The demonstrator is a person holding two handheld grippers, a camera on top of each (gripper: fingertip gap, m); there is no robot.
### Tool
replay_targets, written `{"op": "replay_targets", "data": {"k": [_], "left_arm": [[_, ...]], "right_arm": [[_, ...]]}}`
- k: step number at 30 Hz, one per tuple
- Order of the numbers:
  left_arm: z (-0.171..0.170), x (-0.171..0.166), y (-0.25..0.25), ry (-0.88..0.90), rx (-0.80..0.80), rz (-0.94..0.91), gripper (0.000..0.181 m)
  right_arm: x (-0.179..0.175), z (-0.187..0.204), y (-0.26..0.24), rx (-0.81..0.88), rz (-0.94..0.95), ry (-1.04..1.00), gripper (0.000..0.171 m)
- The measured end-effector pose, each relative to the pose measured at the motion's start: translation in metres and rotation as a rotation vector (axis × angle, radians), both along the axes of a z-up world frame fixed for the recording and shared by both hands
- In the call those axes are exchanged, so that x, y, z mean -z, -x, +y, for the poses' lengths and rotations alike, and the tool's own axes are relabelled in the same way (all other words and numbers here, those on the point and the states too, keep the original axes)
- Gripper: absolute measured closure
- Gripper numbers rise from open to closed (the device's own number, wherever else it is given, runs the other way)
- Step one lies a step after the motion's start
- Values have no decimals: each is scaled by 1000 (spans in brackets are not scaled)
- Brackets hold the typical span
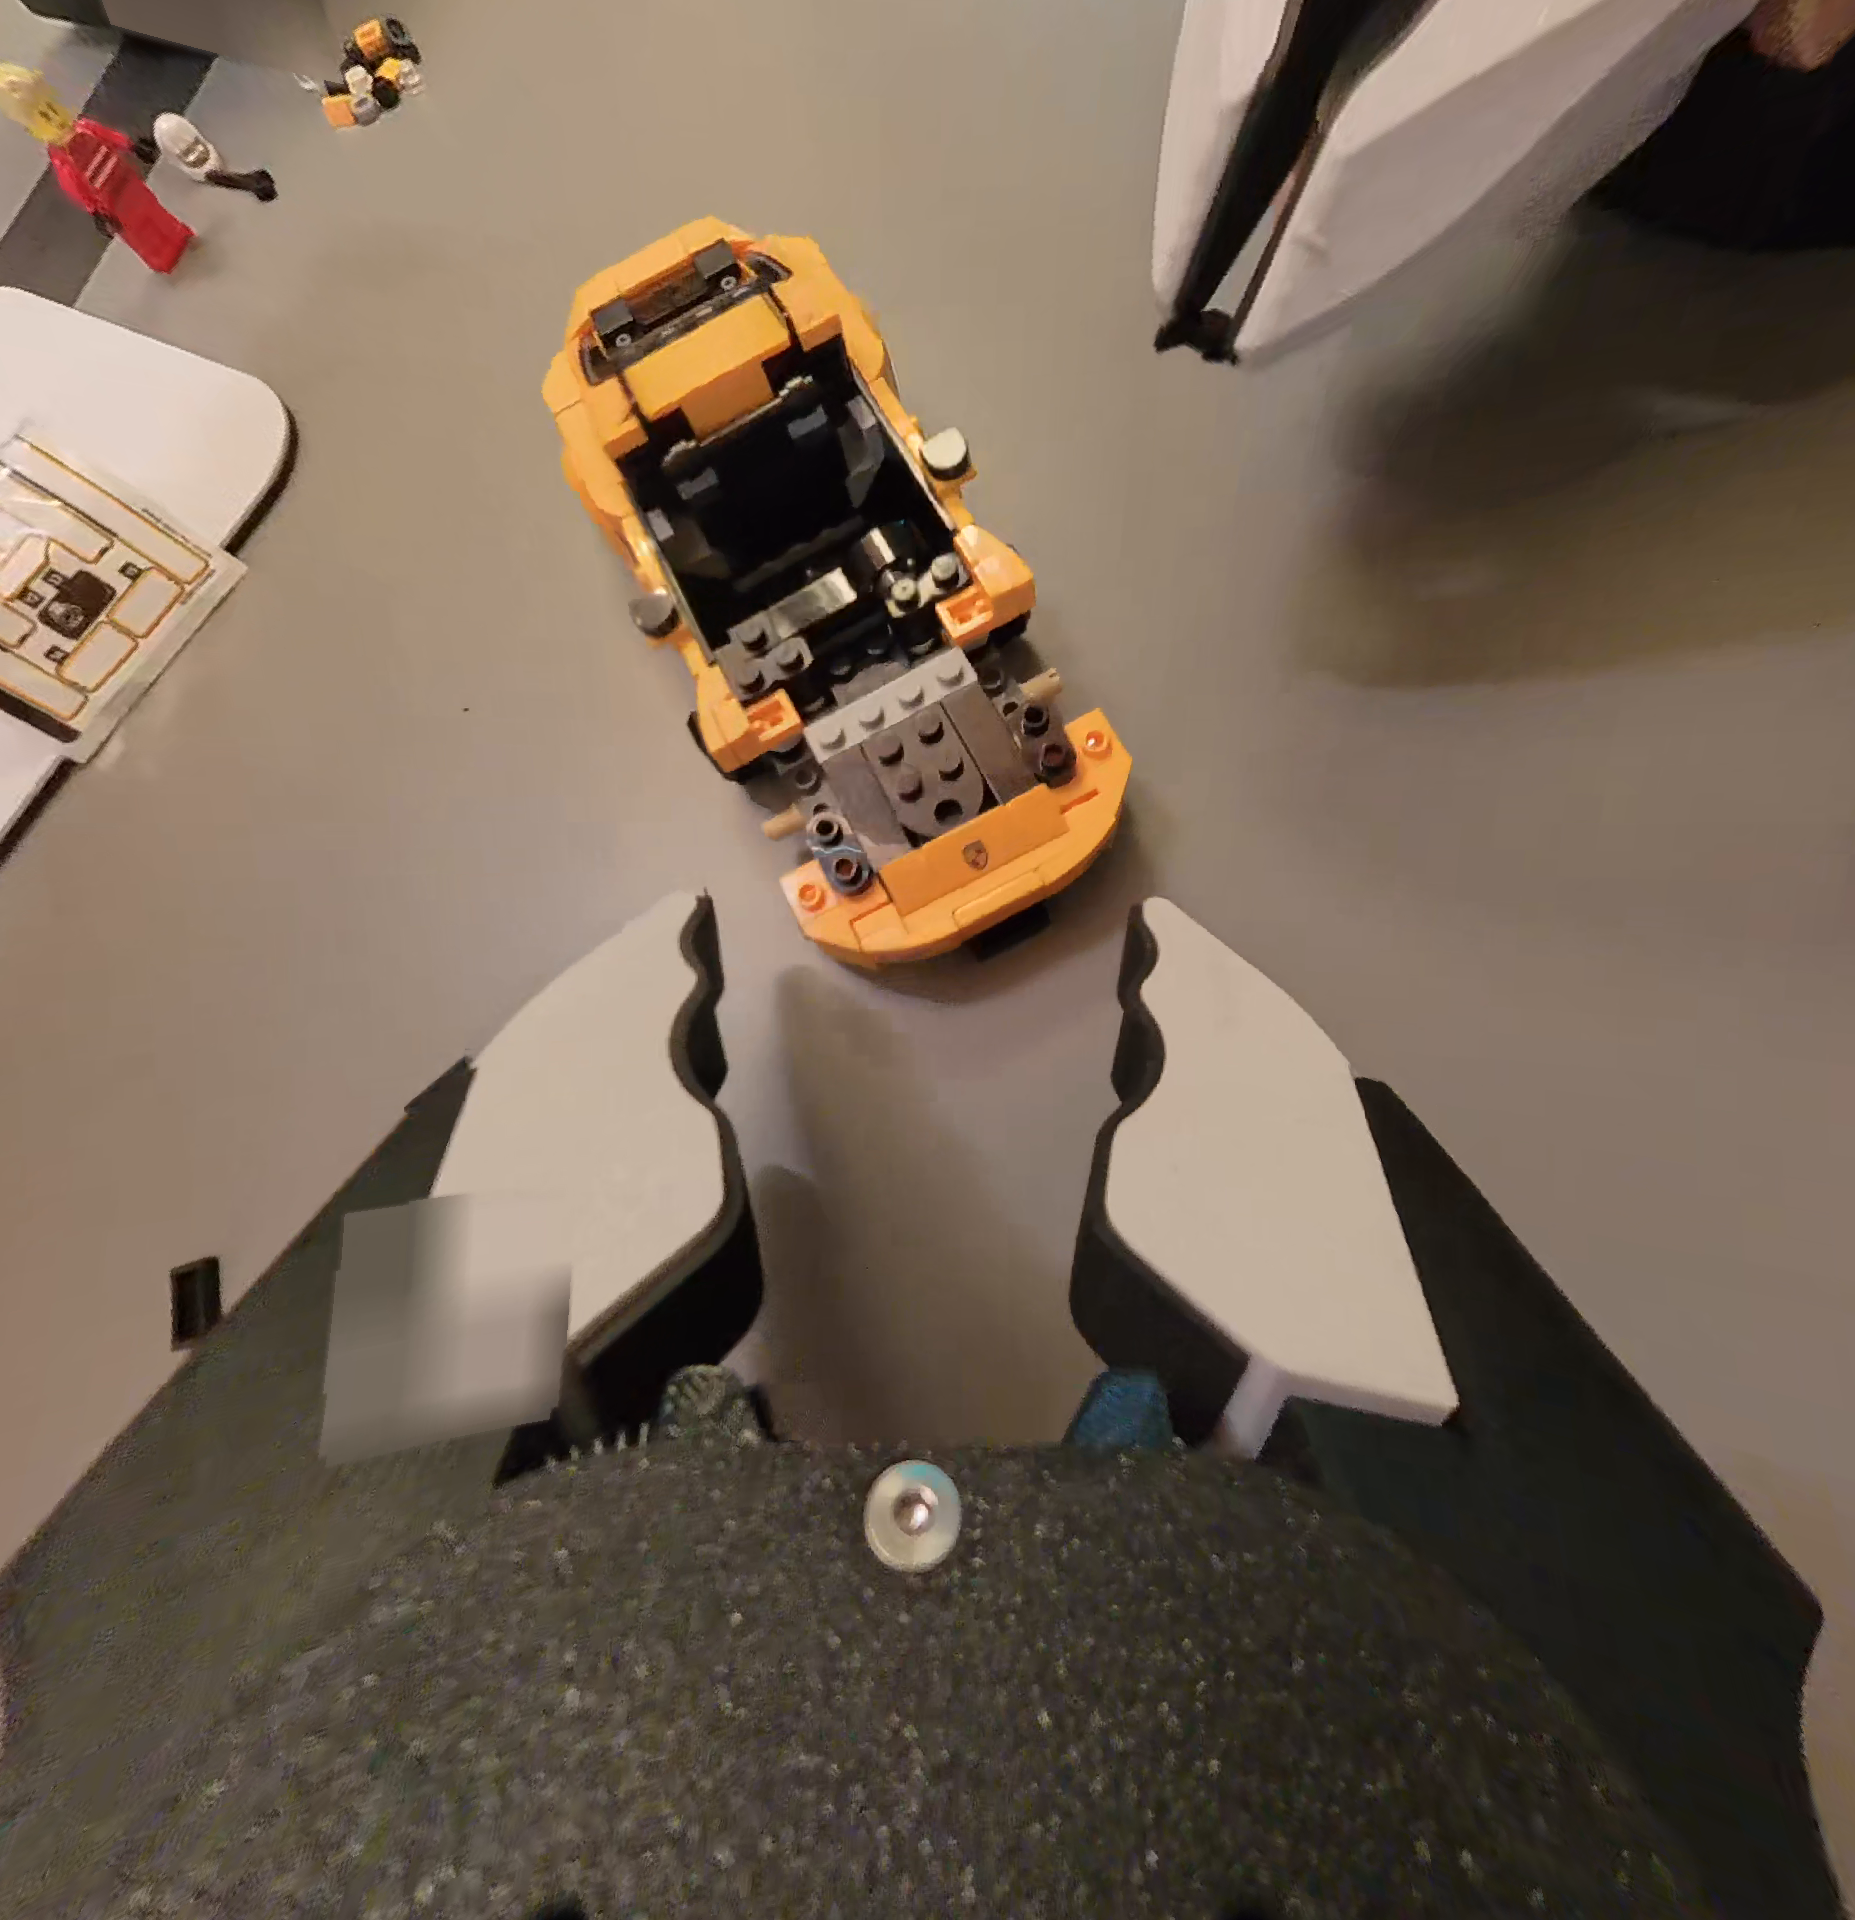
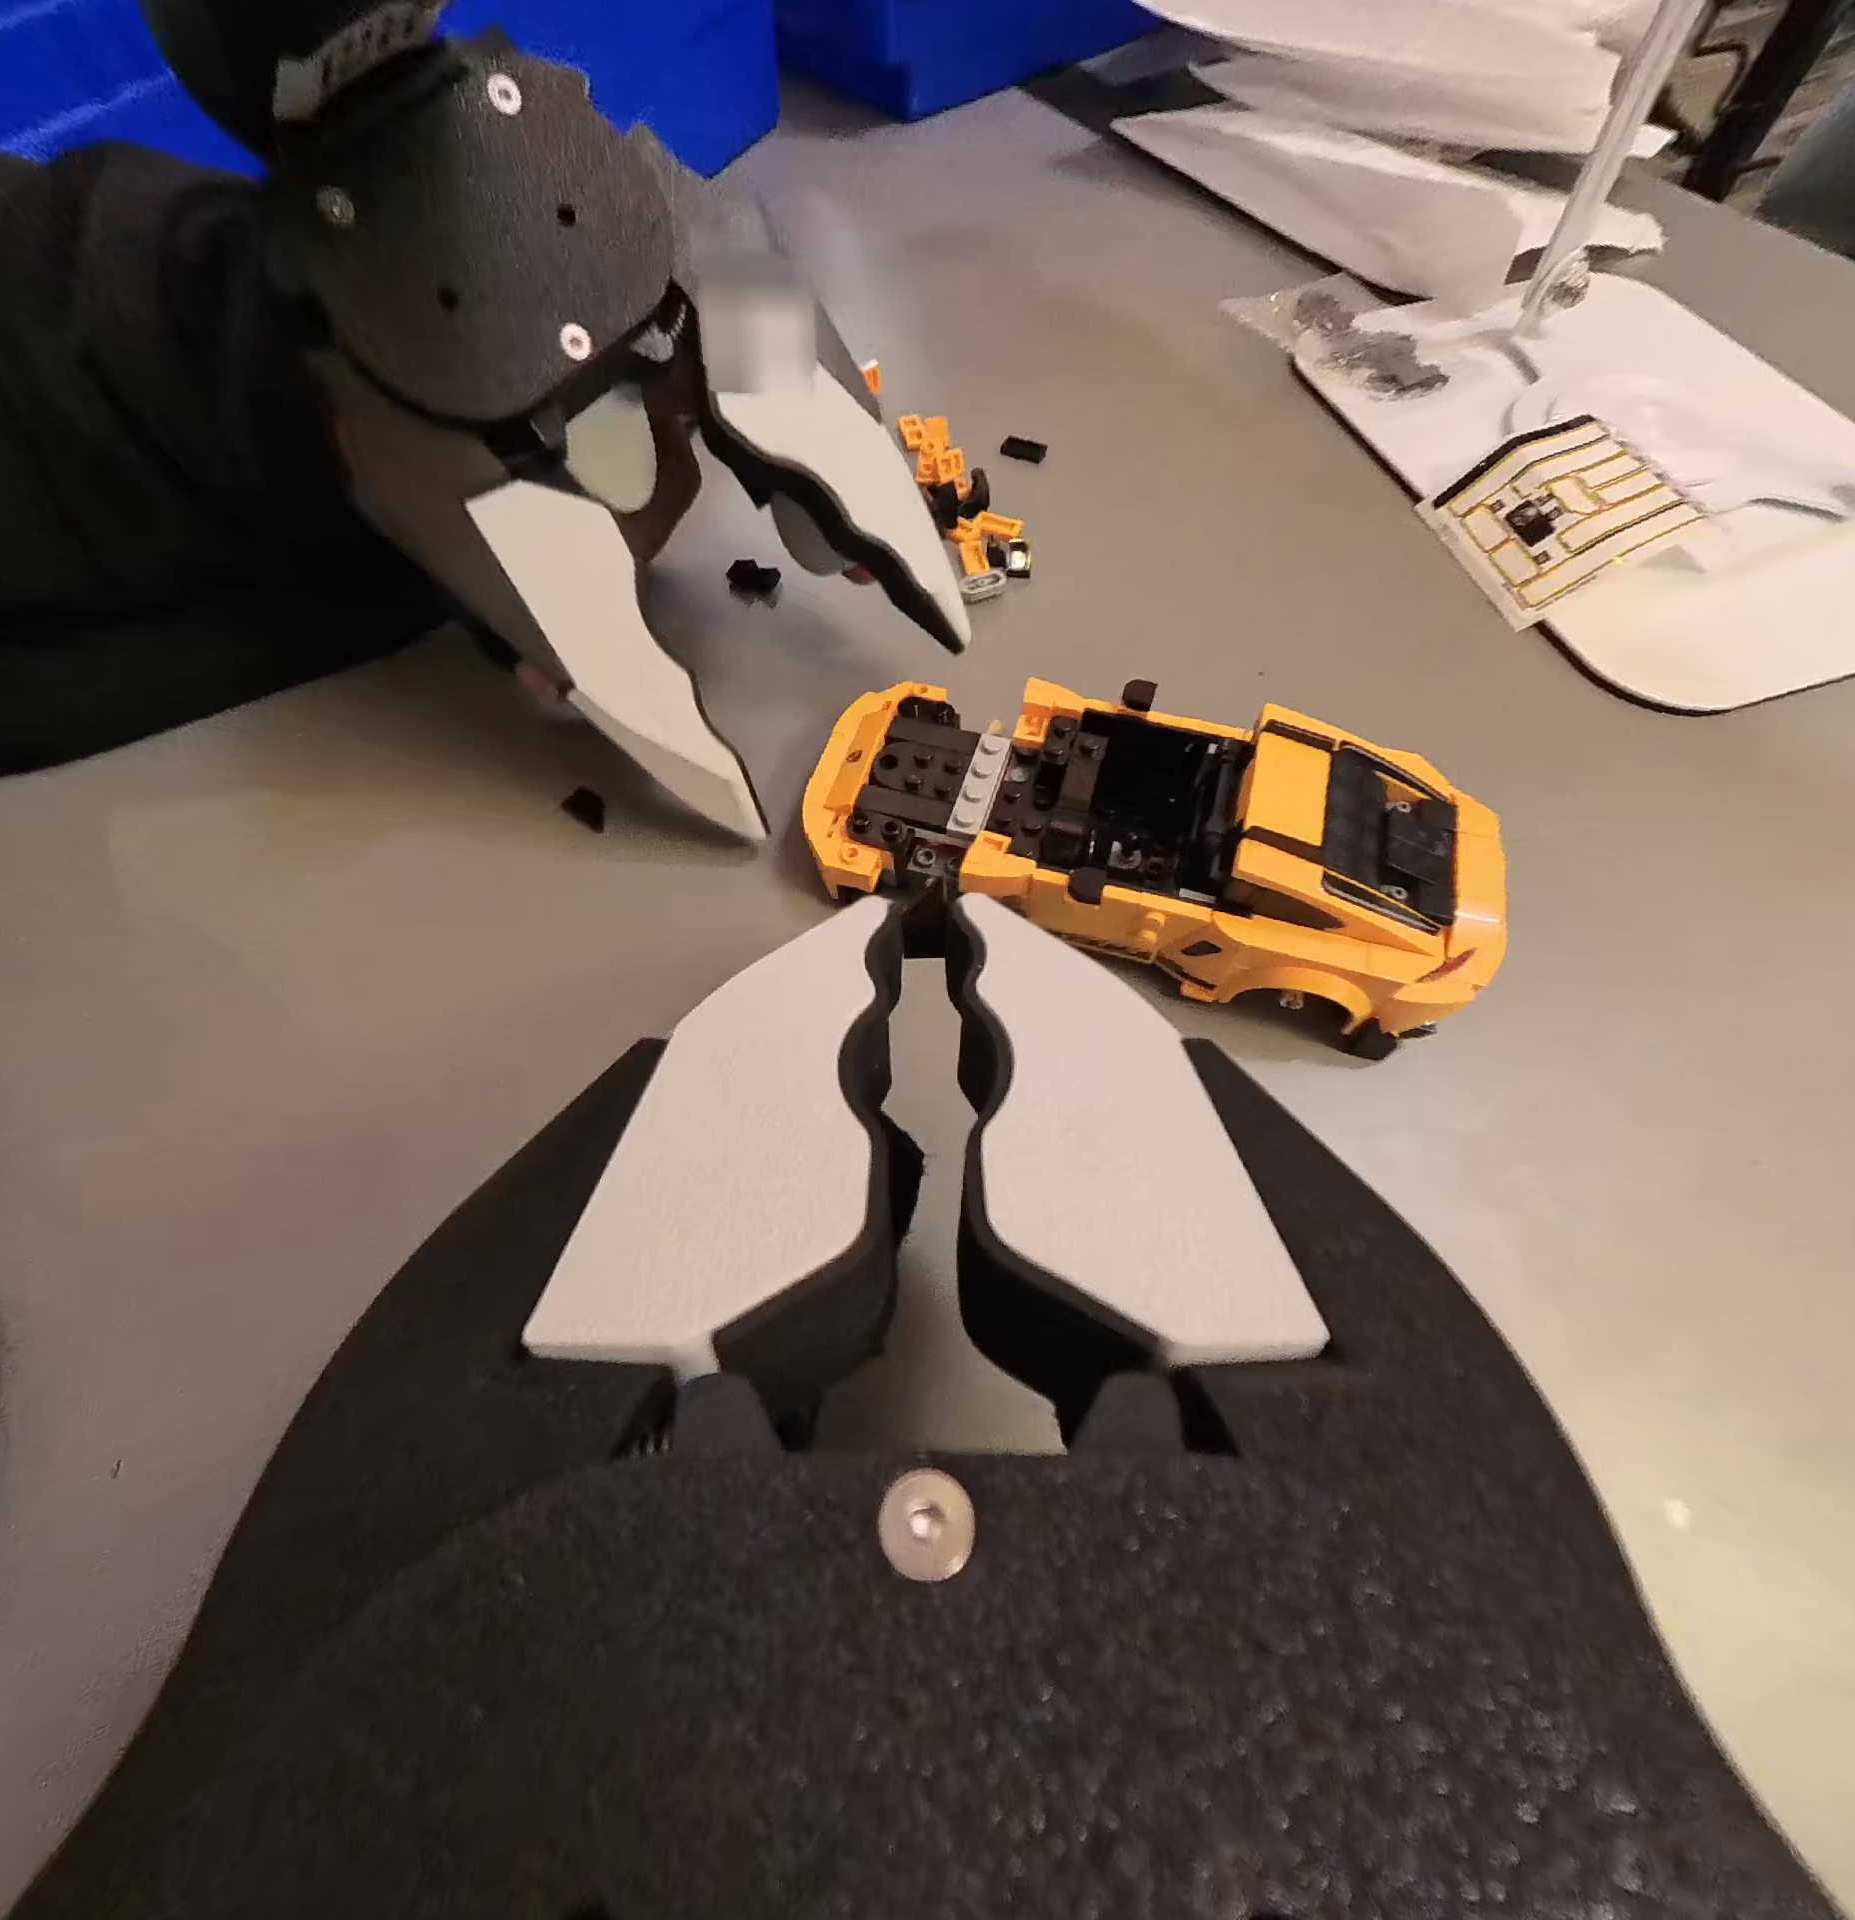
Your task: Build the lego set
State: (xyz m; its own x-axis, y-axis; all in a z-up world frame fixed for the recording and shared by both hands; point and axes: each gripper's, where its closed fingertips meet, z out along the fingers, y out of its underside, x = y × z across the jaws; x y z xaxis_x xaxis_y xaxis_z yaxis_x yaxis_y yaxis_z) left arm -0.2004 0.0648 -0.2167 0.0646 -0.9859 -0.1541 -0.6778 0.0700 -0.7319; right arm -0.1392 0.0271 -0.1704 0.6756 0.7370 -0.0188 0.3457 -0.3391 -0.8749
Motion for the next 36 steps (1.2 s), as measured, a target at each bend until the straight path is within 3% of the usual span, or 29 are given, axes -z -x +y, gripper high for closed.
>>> {"op": "replay_targets", "data": {"k": [5,10,15,20,30,36], "left_arm": [[2,4,-11,-34,-57,42,105],[-3,4,-15,-81,-34,53,124],[-3,3,-15,-45,-45,40,124],[-8,-5,-17,162,-85,-50,126],[-32,-19,-29,765,-223,-249,126],[-37,-21,-30,831,-226,-267,126]], "right_arm": [[-8,-1,-5,16,46,-16,164],[-12,-3,-7,19,89,-8,164],[-10,-4,-7,21,96,14,164],[-7,-5,-2,21,66,4,164],[-7,-4,16,34,69,35,164],[-8,-3,22,3,62,13,164]]}}
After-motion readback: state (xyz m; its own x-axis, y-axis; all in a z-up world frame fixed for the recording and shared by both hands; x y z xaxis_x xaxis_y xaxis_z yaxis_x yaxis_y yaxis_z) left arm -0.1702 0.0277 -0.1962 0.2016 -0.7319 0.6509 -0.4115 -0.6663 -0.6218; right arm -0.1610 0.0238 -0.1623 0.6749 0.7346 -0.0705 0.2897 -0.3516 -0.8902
